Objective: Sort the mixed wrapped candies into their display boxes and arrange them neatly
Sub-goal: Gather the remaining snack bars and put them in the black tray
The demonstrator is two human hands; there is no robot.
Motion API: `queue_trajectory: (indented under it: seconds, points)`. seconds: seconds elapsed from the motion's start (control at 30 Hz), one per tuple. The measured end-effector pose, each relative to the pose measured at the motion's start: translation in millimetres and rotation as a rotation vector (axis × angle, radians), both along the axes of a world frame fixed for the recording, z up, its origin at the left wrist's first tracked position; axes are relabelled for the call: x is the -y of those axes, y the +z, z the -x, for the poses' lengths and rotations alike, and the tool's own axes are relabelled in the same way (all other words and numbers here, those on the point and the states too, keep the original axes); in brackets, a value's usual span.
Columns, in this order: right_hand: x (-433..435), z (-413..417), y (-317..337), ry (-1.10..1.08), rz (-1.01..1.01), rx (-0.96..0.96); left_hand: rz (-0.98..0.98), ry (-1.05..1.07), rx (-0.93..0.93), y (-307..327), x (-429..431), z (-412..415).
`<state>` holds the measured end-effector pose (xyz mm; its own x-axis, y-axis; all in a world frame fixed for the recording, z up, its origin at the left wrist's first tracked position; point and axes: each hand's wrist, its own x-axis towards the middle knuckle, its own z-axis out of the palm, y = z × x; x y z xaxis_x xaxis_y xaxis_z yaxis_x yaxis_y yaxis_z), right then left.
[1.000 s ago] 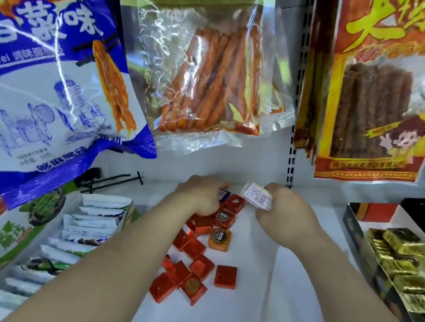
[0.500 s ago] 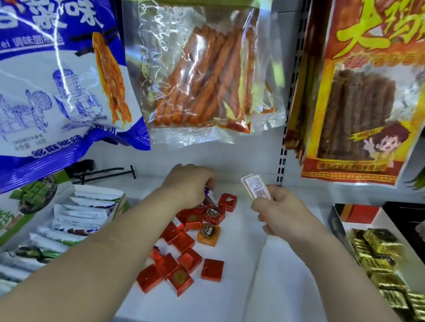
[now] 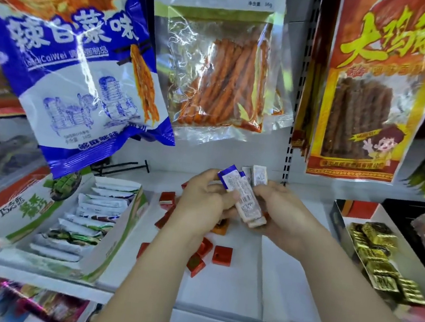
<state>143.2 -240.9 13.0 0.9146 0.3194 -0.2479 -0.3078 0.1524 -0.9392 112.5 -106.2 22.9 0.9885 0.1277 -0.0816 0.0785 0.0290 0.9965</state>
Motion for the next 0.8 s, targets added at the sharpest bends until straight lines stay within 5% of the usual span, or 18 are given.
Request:
queue_trajectory:
  seconds: [0.13, 0.43, 0.67, 0.8]
  points:
    - [4, 7, 6, 0.041, -0.149, -0.103, 0.006, 0.008, 0.016, 0, 7, 3]
    - [39, 13, 7, 0.218, 0.009, 0.026, 0.032, -0.084, -0.085, 2, 15, 6]
    - [98, 27, 23, 0.371, 0.436, 0.239, 0.013, -0.407, -0.151, 13, 39, 10]
    - [133, 37, 27, 0.374, 0.773, 0.369, -0.233, -0.502, -0.044, 9, 81, 13]
